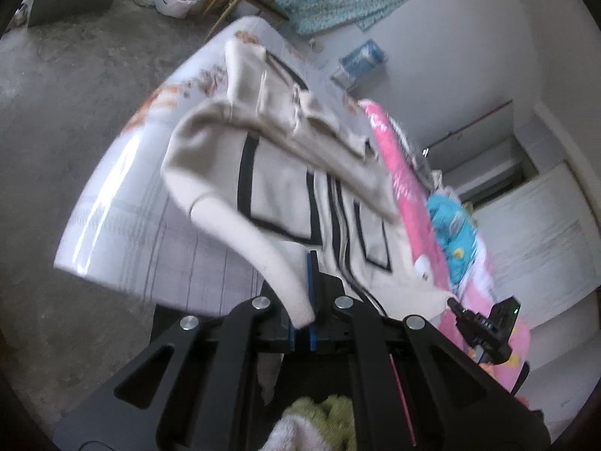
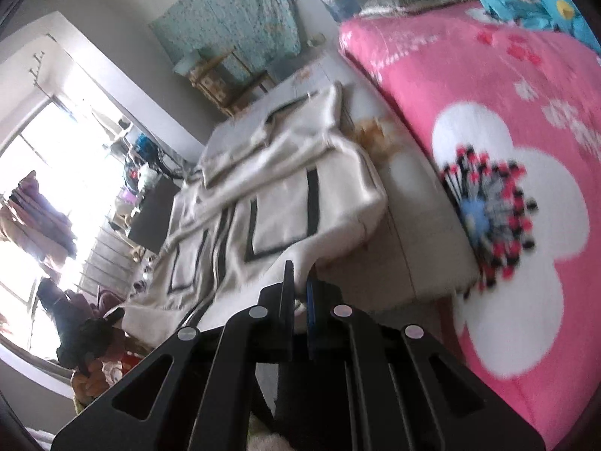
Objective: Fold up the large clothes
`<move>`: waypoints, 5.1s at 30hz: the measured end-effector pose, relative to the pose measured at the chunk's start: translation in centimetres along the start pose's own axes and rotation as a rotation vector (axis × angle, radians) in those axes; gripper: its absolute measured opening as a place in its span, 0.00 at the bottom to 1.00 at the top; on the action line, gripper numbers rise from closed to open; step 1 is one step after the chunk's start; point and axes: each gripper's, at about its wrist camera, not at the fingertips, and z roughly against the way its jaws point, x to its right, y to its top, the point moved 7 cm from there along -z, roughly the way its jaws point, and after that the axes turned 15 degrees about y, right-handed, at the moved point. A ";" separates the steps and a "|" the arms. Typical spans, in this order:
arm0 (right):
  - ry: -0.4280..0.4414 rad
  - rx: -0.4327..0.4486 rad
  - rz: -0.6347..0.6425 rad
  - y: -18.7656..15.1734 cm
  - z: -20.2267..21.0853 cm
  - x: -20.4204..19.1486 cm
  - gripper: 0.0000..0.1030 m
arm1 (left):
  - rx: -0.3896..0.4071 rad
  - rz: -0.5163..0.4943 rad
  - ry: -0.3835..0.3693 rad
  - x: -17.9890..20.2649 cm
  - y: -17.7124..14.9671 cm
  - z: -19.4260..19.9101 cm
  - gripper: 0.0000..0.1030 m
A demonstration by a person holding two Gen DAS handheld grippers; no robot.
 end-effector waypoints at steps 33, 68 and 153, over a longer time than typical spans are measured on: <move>-0.119 0.026 0.028 10.4 -10.5 5.6 0.62 | 0.085 0.043 0.228 -5.0 9.3 -7.0 0.61; -0.284 -0.095 0.086 5.6 -11.0 6.6 0.60 | 0.147 -0.146 0.528 -4.5 6.8 -9.0 0.40; -0.177 -0.463 0.530 -3.9 -22.4 -6.5 0.07 | 0.120 -0.705 0.419 11.0 -3.6 -13.3 0.07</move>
